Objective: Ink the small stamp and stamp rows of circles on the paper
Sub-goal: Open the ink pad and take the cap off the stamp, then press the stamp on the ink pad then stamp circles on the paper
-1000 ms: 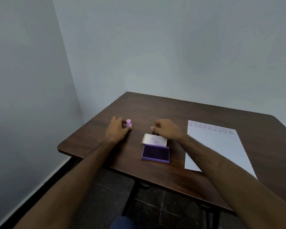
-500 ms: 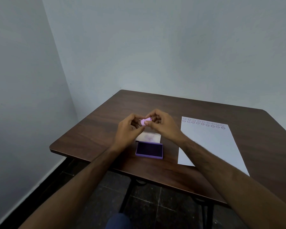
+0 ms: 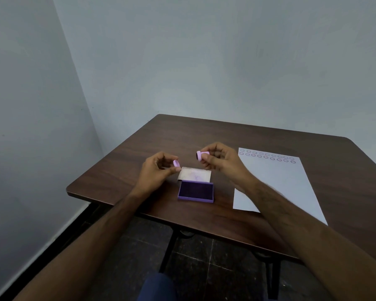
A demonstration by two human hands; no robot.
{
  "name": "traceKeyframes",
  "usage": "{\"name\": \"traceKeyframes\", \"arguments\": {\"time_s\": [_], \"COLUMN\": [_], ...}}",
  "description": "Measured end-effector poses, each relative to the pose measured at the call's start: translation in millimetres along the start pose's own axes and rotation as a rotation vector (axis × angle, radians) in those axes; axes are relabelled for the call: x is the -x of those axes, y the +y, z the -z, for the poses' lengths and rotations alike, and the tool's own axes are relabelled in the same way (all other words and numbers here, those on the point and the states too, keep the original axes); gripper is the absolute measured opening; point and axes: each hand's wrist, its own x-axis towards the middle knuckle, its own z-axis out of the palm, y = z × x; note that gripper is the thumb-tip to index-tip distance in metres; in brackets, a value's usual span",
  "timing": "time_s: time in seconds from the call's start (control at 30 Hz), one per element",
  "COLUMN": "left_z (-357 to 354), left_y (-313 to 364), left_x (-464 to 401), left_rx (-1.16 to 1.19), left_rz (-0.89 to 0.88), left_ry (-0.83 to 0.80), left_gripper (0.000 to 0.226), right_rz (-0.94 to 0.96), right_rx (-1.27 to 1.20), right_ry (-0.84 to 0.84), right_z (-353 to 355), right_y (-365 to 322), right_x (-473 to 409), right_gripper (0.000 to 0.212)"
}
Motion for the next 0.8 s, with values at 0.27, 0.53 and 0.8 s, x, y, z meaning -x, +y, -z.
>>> {"name": "traceKeyframes", "arguments": {"time_s": [0.27,0.53,0.8], "left_z": [25,27,11], "left_y": [-6,2,17], "left_x": [3,7,30], "left_rx": [-0.276,-0.556,-0.648], "left_rz": [0.129,0.144,-0.140], "left_ry": [-0.055,-0.124,-0.421], "left_gripper": [0.028,0.034,0.069], "right_rz": [0.055,0.216,0.227], "right_rx": [0.683,1.006,1.243], "right_ry": [-0.415,-0.535,-0.668], "right_z": [0,-25,-44], "right_y": [-13,-25,-42], "right_x": [9,5,3], "right_gripper": [0.021,0.015,0.020]}}
